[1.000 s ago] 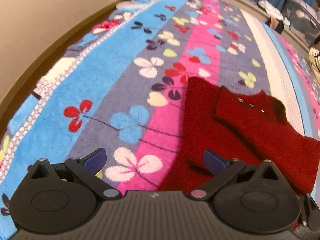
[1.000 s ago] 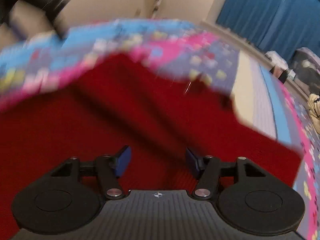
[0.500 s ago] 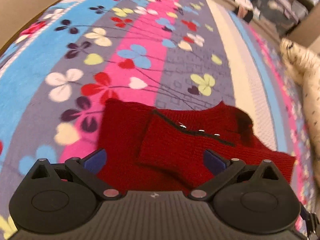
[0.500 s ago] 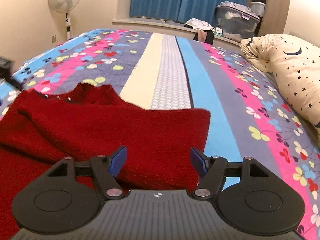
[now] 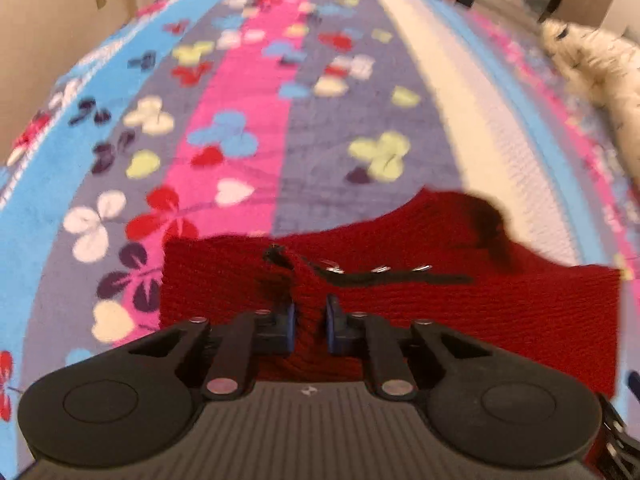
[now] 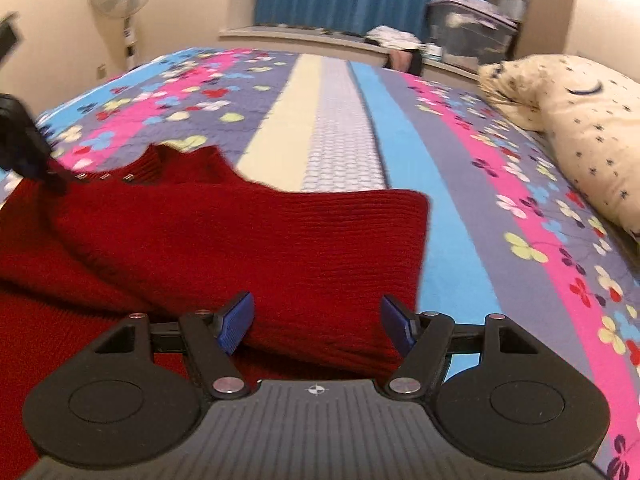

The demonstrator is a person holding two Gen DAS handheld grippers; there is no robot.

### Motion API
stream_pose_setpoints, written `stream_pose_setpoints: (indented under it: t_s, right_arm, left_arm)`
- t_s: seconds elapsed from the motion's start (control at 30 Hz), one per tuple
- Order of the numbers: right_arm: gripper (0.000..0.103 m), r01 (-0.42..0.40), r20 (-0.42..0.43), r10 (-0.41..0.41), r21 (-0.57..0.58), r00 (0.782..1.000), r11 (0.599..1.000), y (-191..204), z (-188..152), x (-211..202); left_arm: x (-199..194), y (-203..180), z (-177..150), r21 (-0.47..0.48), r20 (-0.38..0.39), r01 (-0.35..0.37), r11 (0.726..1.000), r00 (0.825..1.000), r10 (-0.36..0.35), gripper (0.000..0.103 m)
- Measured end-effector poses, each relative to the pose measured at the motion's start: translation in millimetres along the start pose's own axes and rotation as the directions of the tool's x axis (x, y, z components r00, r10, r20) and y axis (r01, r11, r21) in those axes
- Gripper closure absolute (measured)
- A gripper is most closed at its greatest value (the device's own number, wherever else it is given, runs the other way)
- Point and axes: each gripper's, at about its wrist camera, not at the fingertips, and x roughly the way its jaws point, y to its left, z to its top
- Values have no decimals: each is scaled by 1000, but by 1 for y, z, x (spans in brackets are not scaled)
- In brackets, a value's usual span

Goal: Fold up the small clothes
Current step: 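Grasp the sleeve cuff with the right gripper and fold it across the body, then open the right gripper, release the sleeve and lift both tools away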

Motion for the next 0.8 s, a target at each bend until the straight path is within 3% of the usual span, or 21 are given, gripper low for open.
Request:
stream_pose_setpoints:
  t_s: [0.17,0.27,0.37,0.43,0.47,0.5,0.53,0.57,0.6,0.73,0.8]
  right_arm:
    - [34,55,88,-63,89,994,995,-18,10,-7]
    - [34,68,104,-84,142,991,987,-24,18,-3]
    - [36,73,88,-90,180,992,981,-27,23,10]
    - [53,82,60,-94,189,994,979,-26,28,25]
    - [64,88,41,-98,190,994,978,-26,30,35]
    - [74,95,28,-102,188,994,978,-26,32,44]
    - [78,103,20,-109,187,994,977,-26,33,53]
    - [83,108,21,-114,182,993,977,-26,34,60]
    - [86,114,32,-121,178,992,977,-27,37,66]
    - [89,91,76,-110,219,991,971,-37,52,84]
    - [92,123,-39,-118,151,992,981,-38,55,114]
  left_arm:
    - [-81,5,-12,13,117,145,989,982,-145,88]
    - [-82,22,-19,-13,122,77,997,990,-75,88]
    - [-35,55,-26,-89,26,-15,996,1000,17,87]
    - [6,66,-30,-82,-72,-57,995,996,51,76]
    - [17,69,-33,-92,-82,-80,993,994,72,66]
    - [18,68,-36,-98,-49,-89,991,995,85,49]
    - [15,66,-38,-90,-12,-100,991,995,99,39]
    - [11,64,-39,-77,10,-109,991,994,110,17]
    - [9,60,-42,-61,28,-126,990,991,128,5]
    - [14,50,-51,48,47,-199,979,979,196,4]
    - [22,55,-54,55,38,-235,970,972,233,0]
